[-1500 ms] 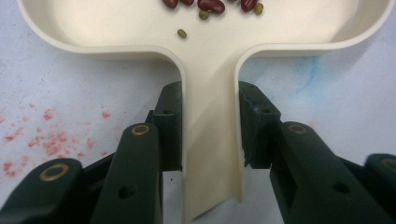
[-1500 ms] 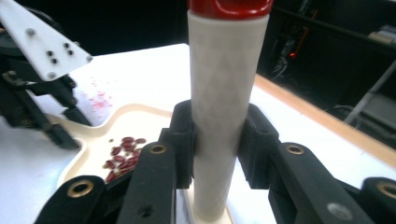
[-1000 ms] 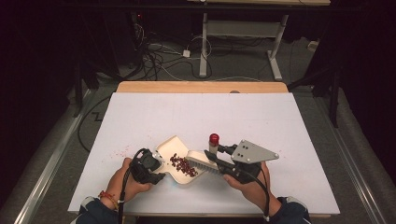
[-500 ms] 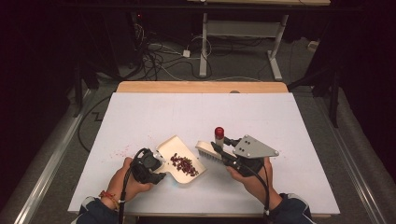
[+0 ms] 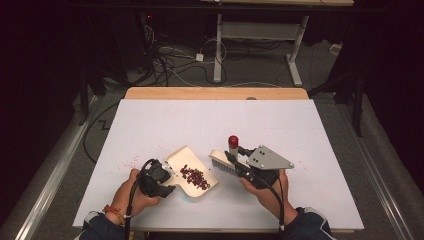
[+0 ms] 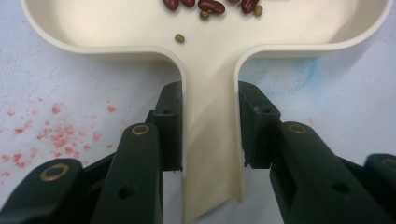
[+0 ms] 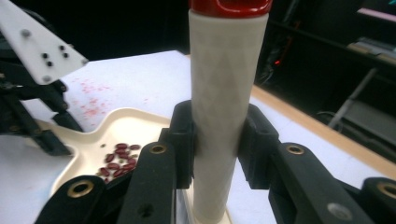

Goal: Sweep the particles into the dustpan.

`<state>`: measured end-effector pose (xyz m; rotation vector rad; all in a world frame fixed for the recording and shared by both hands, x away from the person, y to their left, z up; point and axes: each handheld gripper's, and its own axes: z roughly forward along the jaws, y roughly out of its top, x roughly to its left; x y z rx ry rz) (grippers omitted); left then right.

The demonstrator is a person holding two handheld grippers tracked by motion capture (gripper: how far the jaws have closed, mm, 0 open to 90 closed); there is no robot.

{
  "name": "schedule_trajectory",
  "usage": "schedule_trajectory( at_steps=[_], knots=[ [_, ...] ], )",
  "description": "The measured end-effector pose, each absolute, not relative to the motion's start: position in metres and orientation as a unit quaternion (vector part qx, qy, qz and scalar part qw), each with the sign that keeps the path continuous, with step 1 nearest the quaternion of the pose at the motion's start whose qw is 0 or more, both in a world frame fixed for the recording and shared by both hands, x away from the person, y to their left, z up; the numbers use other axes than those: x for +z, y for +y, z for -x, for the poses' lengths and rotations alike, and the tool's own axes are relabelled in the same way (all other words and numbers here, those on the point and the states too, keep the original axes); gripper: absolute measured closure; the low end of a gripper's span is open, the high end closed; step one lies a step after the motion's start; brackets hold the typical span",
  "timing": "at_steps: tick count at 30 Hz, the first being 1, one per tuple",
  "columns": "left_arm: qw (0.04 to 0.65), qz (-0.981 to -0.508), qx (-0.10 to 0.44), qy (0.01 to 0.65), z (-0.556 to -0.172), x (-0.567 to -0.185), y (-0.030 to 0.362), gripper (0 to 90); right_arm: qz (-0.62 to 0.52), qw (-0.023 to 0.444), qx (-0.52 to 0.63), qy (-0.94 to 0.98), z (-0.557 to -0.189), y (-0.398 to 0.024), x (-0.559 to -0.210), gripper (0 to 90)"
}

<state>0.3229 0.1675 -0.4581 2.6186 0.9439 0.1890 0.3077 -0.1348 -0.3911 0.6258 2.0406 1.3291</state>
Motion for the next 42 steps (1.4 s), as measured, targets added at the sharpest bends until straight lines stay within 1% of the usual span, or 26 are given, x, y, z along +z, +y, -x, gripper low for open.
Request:
schedule_trajectory(
  at_steps=[2,4,11,16,23,28,33,38,42],
  knots=[
    [0.174,-0.924,0.067,0.333,-0.323,-0.458,0.168,64.0,-0.238,0.317,0.494,0.774,-0.307,-0.133,-0.392,69.9],
    [0.171,-0.925,0.067,0.332,-0.323,-0.458,0.168,64.0,-0.236,0.311,0.495,0.776,-0.307,-0.13,-0.394,69.9],
    [0.173,-0.924,0.068,0.335,-0.322,-0.458,0.168,64.0,-0.217,0.281,0.506,0.786,-0.295,-0.115,-0.395,69.9],
    [0.174,-0.923,0.067,0.336,-0.322,-0.459,0.168,64.0,-0.208,0.258,0.523,0.786,-0.289,-0.113,-0.39,69.9],
    [0.179,-0.921,0.064,0.34,-0.322,-0.461,0.169,64.0,-0.215,0.277,0.532,0.771,-0.291,-0.125,-0.379,69.9],
    [0.186,-0.917,0.064,0.347,-0.322,-0.461,0.17,63.8,-0.228,0.282,0.524,0.771,-0.301,-0.127,-0.386,69.9],
    [0.198,-0.914,0.07,0.348,-0.322,-0.46,0.17,63.9,-0.226,0.303,0.523,0.764,-0.31,-0.122,-0.392,69.9],
    [0.208,-0.908,0.067,0.357,-0.324,-0.462,0.169,63.8,-0.224,0.284,0.531,0.766,-0.32,-0.115,-0.397,69.9],
    [0.214,-0.905,0.066,0.361,-0.324,-0.463,0.17,63.8,-0.214,0.274,0.535,0.77,-0.316,-0.106,-0.399,69.9]
  ],
)
